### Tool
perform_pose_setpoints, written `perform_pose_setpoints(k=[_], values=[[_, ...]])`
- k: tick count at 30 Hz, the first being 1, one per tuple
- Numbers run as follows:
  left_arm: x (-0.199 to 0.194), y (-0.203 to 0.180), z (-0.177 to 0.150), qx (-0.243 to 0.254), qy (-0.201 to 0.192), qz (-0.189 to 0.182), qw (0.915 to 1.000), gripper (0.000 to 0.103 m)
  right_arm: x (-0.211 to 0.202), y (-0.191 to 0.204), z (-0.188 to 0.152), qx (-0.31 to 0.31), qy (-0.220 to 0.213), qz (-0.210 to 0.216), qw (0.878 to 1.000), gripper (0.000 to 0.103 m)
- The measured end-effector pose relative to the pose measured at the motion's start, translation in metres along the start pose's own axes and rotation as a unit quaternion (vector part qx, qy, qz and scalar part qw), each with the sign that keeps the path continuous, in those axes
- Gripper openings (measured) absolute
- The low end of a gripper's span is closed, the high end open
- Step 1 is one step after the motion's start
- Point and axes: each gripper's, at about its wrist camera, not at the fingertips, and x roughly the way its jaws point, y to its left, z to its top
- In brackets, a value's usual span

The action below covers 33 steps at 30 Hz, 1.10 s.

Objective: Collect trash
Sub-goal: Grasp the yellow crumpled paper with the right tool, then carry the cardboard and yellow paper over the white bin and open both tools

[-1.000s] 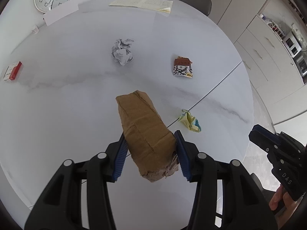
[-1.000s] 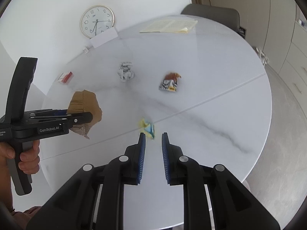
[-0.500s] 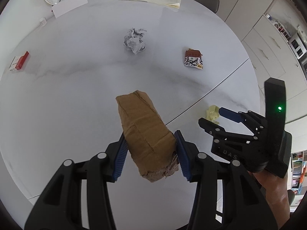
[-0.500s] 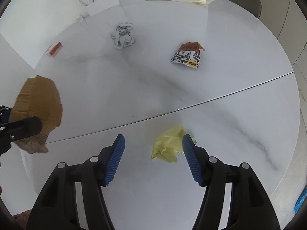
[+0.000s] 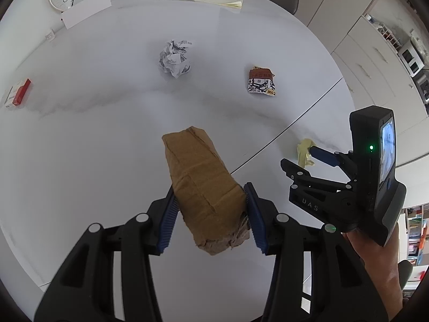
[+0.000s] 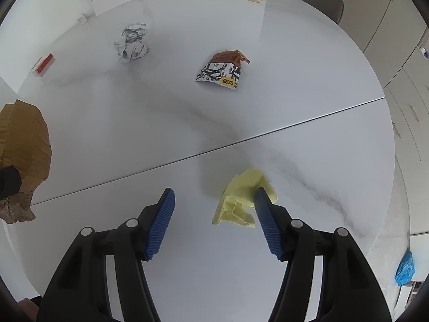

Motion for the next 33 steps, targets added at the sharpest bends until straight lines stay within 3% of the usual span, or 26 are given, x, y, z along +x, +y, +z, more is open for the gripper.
perform_pose_setpoints(k=[6, 10, 13, 17, 22, 27, 33], values=[[0.0, -0.003, 0.002, 0.005, -0.001, 0.0, 1.0, 0.047, -0.002, -0.014, 0.001, 0.003, -0.002, -0.01, 1.0, 0.028], [-0.001, -0.004, 0.002, 0.005, -0.001, 0.0, 1.0, 0.047, -0.003, -0.027, -0.002, 0.016, -0.004, -0.006, 1.0, 0.022], [-0.001, -0.005, 0.003, 0.006, -0.001, 0.0, 1.0, 0.047, -0.01, -0.041, -0.007, 0.048, -0.012, 0.024, 0.998, 0.014], [-0.001, -0.009, 0.003, 0.011, 0.0, 0.0, 0.9999, 0.047, -0.027, -0.065, -0.017, 0.107, -0.03, 0.08, 0.991, 0.013], [-0.001, -0.02, 0.002, 0.022, 0.0, -0.002, 0.9998, 0.047, -0.056, -0.082, -0.035, 0.136, -0.057, 0.1, 0.984, 0.013], [-0.006, -0.042, 0.001, 0.049, -0.003, -0.011, 0.9988, 0.047, -0.098, -0.096, -0.066, 0.144, -0.078, 0.093, 0.982, 0.013], [-0.011, -0.088, -0.007, 0.087, -0.001, -0.038, 0.9954, 0.047, -0.138, -0.124, -0.147, 0.177, -0.065, 0.048, 0.981, 0.013]])
